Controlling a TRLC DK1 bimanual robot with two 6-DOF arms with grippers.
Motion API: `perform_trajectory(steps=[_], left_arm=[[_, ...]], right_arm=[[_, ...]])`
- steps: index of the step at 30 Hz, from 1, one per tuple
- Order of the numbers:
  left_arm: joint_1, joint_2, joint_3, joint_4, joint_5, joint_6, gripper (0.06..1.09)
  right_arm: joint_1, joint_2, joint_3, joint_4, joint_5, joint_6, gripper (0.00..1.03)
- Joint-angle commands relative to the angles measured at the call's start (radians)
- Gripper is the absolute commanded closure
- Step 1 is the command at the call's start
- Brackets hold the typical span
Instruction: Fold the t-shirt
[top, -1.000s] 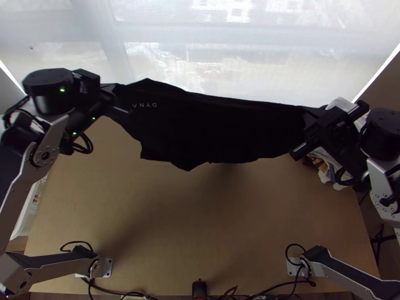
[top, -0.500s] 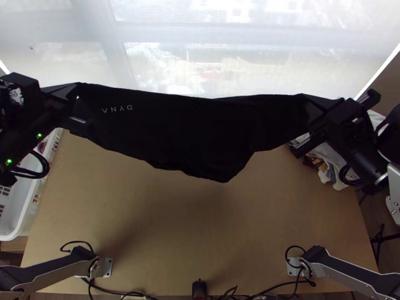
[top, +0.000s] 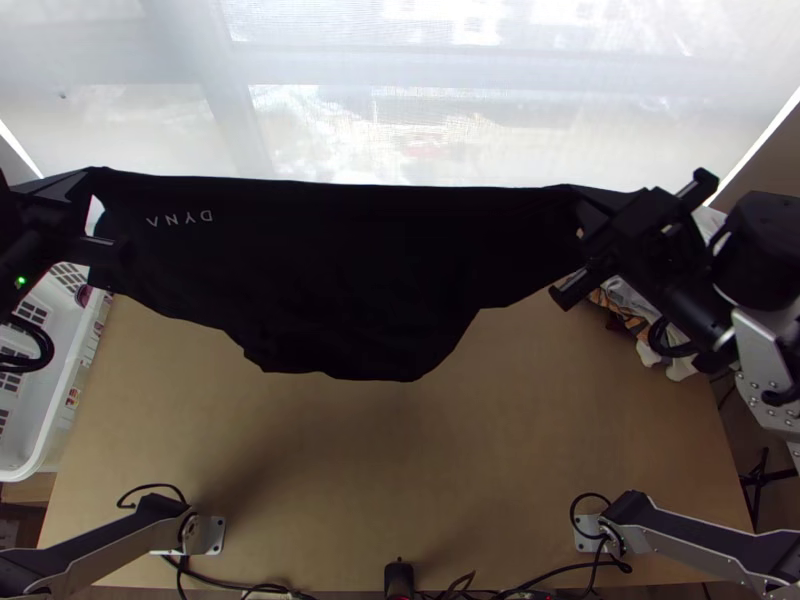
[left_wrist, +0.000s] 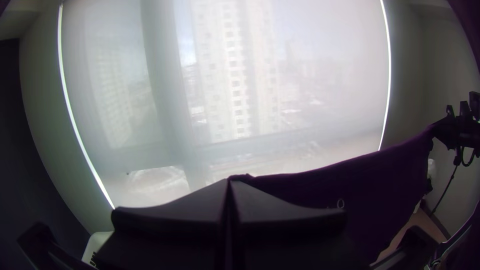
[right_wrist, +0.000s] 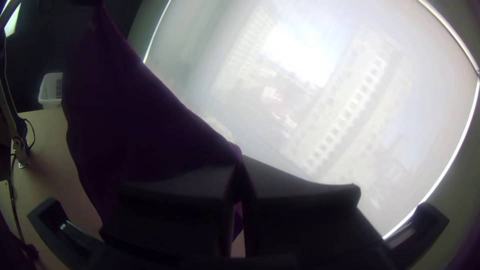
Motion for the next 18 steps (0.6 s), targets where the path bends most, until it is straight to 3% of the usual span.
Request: perform_trajectory(steps=[1, 8, 11, 18], left_arm=[[0.074, 0.014, -0.029, 0.036, 0.003, 0.001, 1.05], [0.119, 0.071, -0.129, 0.127, 0.006, -0.006, 1.05], [0.105, 0.041, -0.25, 0.111, 0.064, -0.009, 1.05], [-0.157, -0.11, -0.546, 0.001, 0.098, -0.074, 1.05]], right_arm=[[0.013, 0.148, 0.002, 0.11, -0.029, -0.003, 1.0], [0.004, 0.327, 0.002, 0.232, -0.054, 0.007, 1.0], [0.005, 0.358, -0.007, 0.233, -0.068, 0.019, 1.0], [-0.11, 0.214, -0.279, 0.244, -0.115, 0.026, 1.0]])
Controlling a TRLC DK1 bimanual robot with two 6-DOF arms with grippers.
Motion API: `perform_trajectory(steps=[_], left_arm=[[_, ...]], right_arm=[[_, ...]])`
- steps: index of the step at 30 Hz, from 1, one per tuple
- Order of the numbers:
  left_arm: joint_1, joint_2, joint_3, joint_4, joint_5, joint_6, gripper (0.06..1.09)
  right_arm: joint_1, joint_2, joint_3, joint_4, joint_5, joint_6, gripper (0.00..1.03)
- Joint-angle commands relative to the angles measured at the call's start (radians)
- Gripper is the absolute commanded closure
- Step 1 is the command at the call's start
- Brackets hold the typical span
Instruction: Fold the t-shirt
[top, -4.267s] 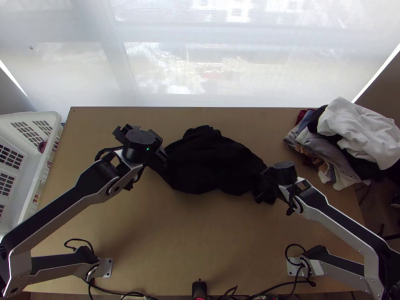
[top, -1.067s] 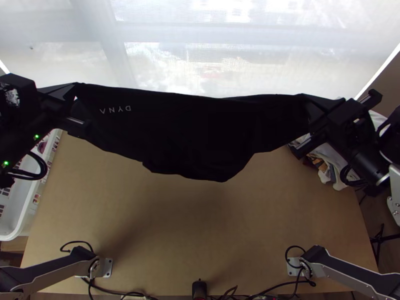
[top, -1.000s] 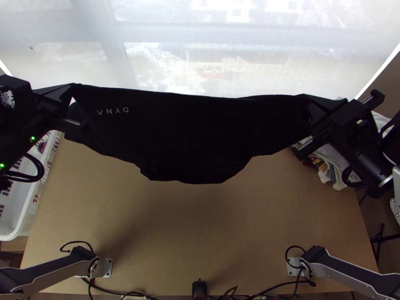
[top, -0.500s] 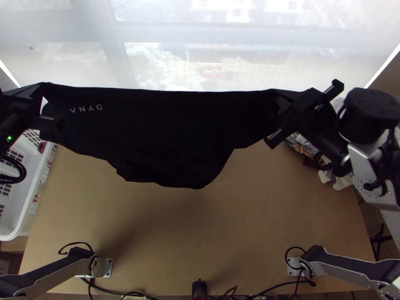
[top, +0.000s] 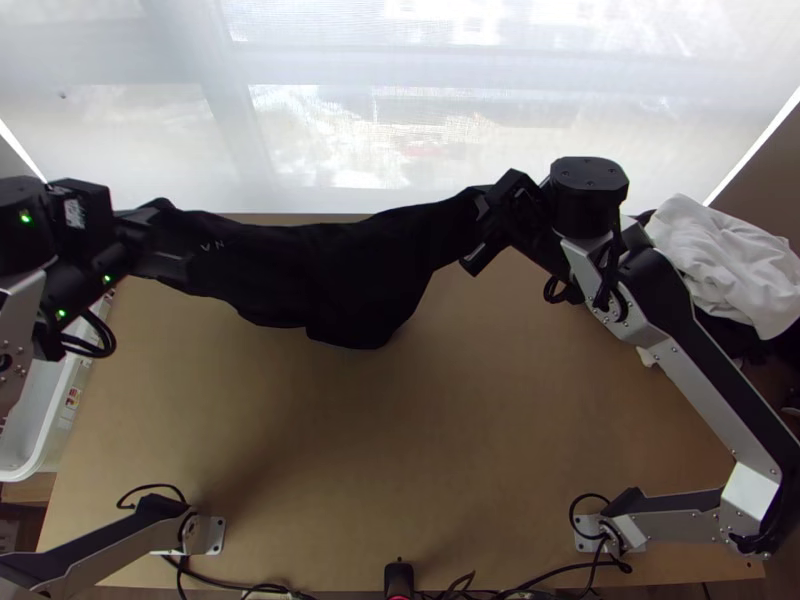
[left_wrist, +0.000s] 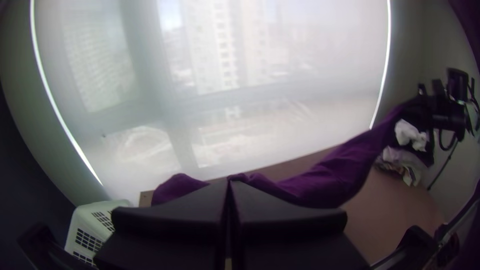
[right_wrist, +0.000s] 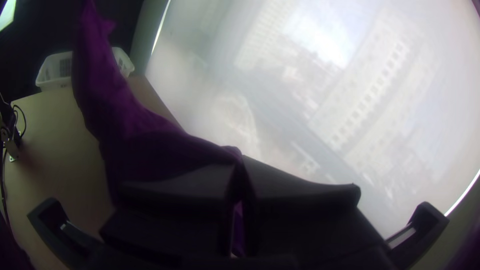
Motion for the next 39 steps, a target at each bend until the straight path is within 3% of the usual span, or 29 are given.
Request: perform_trajectory(steps=[1, 5, 10, 13, 21, 24, 25, 27, 29, 31, 32, 33, 34, 39], left_arm=[[-0.186, -0.111, -0.262, -0.099, 0.069, -0.065, 1.05], [-0.24, -0.154, -0.306, -0.212, 0.206, -0.12, 1.05], [-0.344, -0.178, -0.269, -0.34, 0.224, -0.117, 1.05], [-0.364, -0.178, -0.328, -0.35, 0.283, -0.122, 1.05], [-0.372, -0.145, -0.757, -0.033, 0.281, -0.076, 1.05], [-0.347, -0.117, -0.889, 0.185, 0.197, -0.039, 1.05], [-0.325, -0.105, -0.921, 0.254, 0.158, -0.027, 1.05], [-0.269, -0.065, -0.94, 0.346, 0.075, 0.007, 1.05], [-0.186, -0.045, -0.915, 0.375, 0.054, 0.032, 1.04], [-0.111, -0.06, -0.884, 0.381, 0.051, 0.058, 0.92], [-0.062, -0.071, -0.874, 0.398, 0.049, 0.073, 0.91], [-0.019, -0.08, -0.863, 0.407, 0.049, 0.082, 0.9], [0.018, -0.085, -0.855, 0.415, 0.049, 0.099, 0.82], [0.109, -0.126, -0.818, 0.392, 0.051, 0.121, 0.32]], right_arm=[[-0.118, -0.104, -0.236, 0.026, -0.058, 0.005, 1.0], [-0.215, -0.251, -0.392, 0.015, -0.12, 0.002, 1.0], [-0.23, -0.476, -0.537, -0.075, -0.131, -0.011, 1.0], [-0.23, -0.532, -0.606, -0.087, -0.131, -0.011, 1.0], [-0.238, -0.351, -0.777, 0.152, -0.131, 0.059, 1.0], [-0.249, -0.214, -0.799, 0.282, -0.129, 0.088, 1.0], [-0.25, -0.176, -0.793, 0.307, -0.129, 0.102, 0.96], [-0.255, -0.125, -0.77, 0.325, -0.124, 0.13, 0.73], [-0.255, -0.122, -0.745, 0.316, -0.114, 0.151, 0.45], [-0.25, -0.154, -0.721, 0.258, -0.111, 0.165, 0.2], [-0.244, -0.174, -0.712, 0.227, -0.111, 0.168, 0.09], [-0.238, -0.197, -0.702, 0.193, -0.111, 0.168, 0.05], [-0.229, -0.219, -0.695, 0.158, -0.111, 0.165, 0.05], [-0.115, -0.297, -0.633, -0.02, -0.111, 0.153, 0.05]])
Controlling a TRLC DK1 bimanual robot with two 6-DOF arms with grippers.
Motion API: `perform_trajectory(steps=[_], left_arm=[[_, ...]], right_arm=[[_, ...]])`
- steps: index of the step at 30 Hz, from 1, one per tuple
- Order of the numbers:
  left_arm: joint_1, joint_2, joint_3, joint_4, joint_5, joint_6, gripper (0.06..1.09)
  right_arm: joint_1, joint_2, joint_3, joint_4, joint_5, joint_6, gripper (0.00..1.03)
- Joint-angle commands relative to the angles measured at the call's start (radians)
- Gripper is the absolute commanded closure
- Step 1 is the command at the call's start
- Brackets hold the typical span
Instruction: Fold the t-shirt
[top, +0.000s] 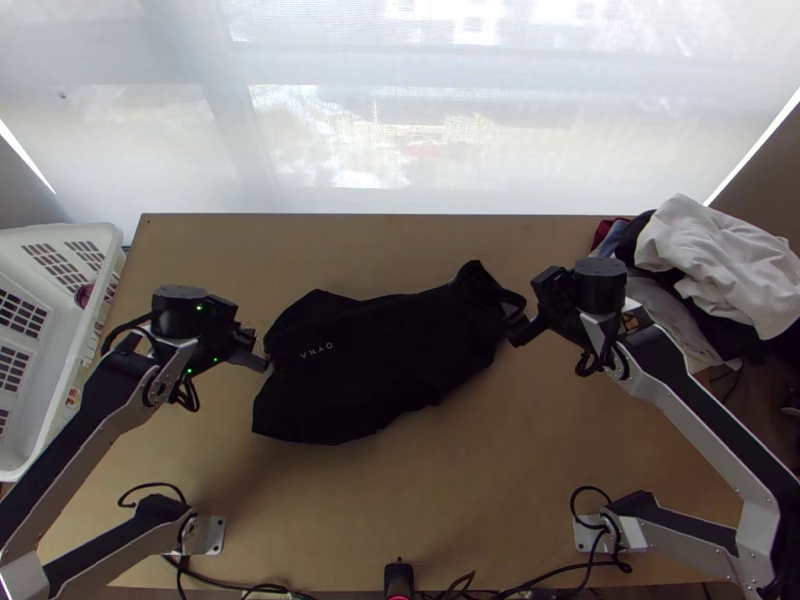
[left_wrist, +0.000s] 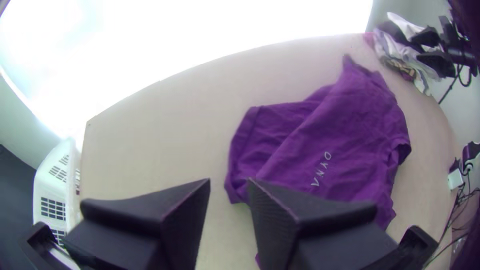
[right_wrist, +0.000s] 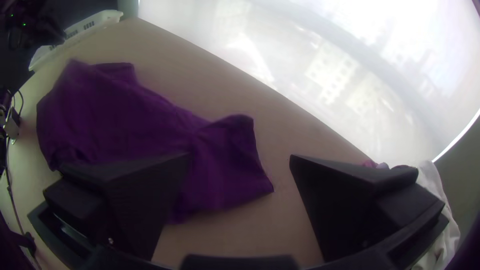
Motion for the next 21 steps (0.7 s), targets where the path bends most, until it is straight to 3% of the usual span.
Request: perform_trajectory(steps=[1, 3, 11, 16, 21], left_arm=[[0.149, -0.046, 0.027, 0.022, -0.018, 0.045, 0.26], [0.149, -0.069, 0.028, 0.01, -0.018, 0.043, 0.19], [0.195, -0.189, 0.045, -0.18, -0.018, 0.026, 0.12], [0.242, -0.319, 0.016, -0.292, -0.018, 0.042, 0.12], [0.268, -0.429, -0.037, -0.353, -0.018, 0.046, 0.12]], right_arm=[[0.134, -0.069, 0.08, -0.198, 0.001, 0.006, 0.05], [0.209, -0.069, 0.111, -0.25, 0.0, 0.006, 0.05], [0.518, 0.02, 0.152, -0.313, 0.001, -0.052, 0.05], [0.682, 0.123, 0.178, -0.248, 0.001, -0.077, 0.05], [0.772, 0.252, 0.218, -0.156, 0.001, -0.078, 0.05]])
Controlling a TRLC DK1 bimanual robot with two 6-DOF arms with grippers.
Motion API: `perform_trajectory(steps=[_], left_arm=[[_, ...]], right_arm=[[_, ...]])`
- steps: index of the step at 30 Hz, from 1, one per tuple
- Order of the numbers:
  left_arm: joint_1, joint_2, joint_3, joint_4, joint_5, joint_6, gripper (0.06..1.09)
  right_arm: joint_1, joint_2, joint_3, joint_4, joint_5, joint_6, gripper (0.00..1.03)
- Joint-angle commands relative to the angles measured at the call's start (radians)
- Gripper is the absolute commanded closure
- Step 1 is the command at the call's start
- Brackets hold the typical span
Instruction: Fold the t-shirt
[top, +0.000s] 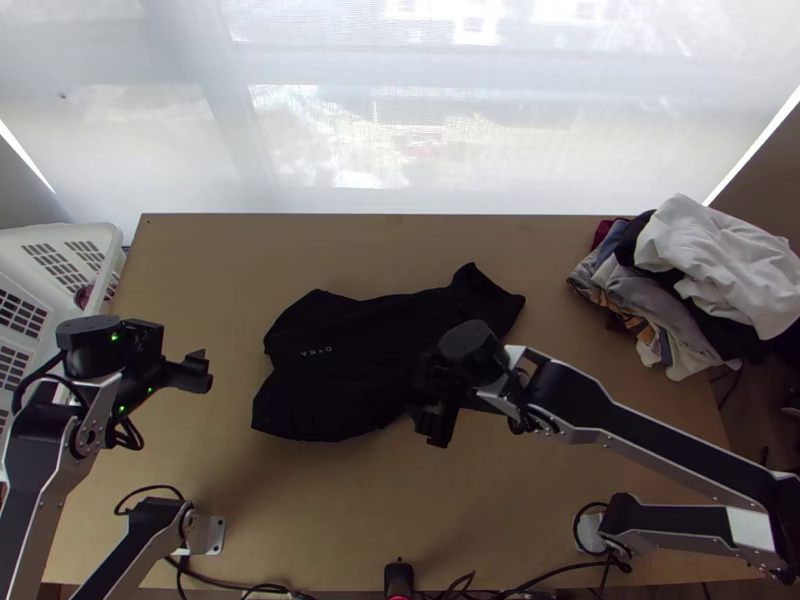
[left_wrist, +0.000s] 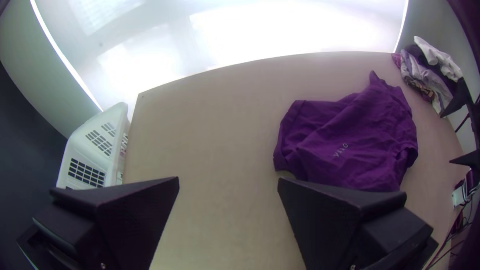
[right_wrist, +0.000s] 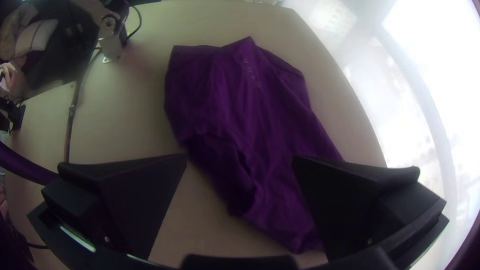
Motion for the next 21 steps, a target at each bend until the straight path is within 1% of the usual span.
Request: perform_trajectory(steps=[1, 7, 12, 18, 20, 21], left_arm=[[0.044, -0.152, -0.058, -0.103, -0.001, 0.008, 0.12], [0.049, -0.221, -0.118, -0.13, 0.005, -0.005, 0.12], [0.05, -0.233, -0.15, -0.13, 0.01, -0.012, 0.12], [0.049, -0.232, -0.174, -0.124, 0.025, -0.015, 0.12], [0.046, -0.232, -0.18, -0.121, 0.025, -0.015, 0.12], [0.046, -0.23, -0.184, -0.119, 0.025, -0.014, 0.12]], right_arm=[[0.17, 0.168, 0.054, 0.097, -0.002, -0.008, 0.05], [0.217, 0.328, 0.1, 0.183, -0.002, 0.004, 0.05], [0.223, 0.442, 0.161, 0.191, -0.002, 0.03, 0.05], [0.217, 0.55, 0.218, 0.206, 0.0, 0.029, 0.05], [0.217, 0.575, 0.23, 0.209, 0.0, 0.03, 0.09], [0.217, 0.586, 0.235, 0.211, 0.0, 0.029, 0.12]])
